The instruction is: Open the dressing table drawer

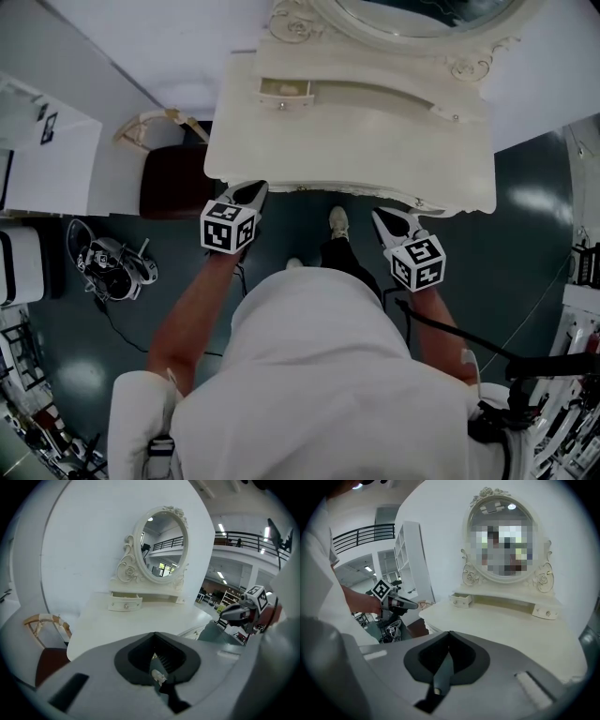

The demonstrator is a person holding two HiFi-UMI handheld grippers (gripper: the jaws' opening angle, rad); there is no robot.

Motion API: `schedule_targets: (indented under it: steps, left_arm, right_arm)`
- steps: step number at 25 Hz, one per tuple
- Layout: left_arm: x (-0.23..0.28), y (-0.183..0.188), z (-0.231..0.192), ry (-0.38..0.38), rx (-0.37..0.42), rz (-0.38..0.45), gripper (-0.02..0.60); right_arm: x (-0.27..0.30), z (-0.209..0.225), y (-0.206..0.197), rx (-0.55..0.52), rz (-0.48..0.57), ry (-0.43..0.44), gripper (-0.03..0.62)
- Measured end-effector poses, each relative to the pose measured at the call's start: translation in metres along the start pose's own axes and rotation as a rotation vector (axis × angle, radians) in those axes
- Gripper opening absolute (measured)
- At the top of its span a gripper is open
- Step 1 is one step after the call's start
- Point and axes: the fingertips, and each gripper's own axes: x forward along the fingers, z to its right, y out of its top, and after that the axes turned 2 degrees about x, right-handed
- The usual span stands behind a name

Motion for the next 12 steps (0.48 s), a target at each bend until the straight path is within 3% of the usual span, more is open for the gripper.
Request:
schedule_targets:
  steps: [12]
  left_arm:
    - [-0.088,0.000,0.089,-0.206,0.082,0.086,0.002]
  right_arm:
    - [-0.017,-0.055,-0.007,-0.030,0.026,-0.007,0.002]
